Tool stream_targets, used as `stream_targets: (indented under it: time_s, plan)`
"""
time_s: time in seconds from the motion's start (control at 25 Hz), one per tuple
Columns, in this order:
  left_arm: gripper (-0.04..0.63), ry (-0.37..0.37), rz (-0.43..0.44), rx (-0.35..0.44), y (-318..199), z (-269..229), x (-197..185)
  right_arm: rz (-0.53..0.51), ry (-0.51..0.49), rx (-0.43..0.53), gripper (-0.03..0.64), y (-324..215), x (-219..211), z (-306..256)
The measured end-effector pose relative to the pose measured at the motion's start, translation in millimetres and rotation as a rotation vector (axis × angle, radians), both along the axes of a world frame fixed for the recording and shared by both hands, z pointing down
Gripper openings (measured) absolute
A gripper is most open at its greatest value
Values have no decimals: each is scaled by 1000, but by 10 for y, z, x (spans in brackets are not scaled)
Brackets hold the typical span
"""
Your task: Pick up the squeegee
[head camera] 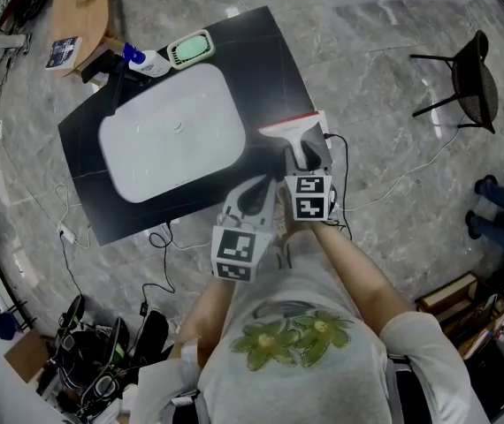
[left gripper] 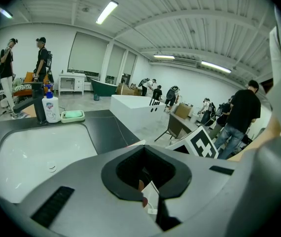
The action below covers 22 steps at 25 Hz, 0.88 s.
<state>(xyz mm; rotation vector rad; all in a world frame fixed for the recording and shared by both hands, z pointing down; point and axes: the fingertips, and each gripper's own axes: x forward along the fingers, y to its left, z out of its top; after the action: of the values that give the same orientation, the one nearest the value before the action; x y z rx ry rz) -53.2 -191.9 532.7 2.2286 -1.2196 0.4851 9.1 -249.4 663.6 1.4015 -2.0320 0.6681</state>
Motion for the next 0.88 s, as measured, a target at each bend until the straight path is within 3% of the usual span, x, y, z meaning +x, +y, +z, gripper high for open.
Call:
stream_targets:
  time_s: [0.88]
  plan:
    - [9, -7, -19, 0, 88, 15, -118, -2, 41, -25, 103, 13, 49, 79]
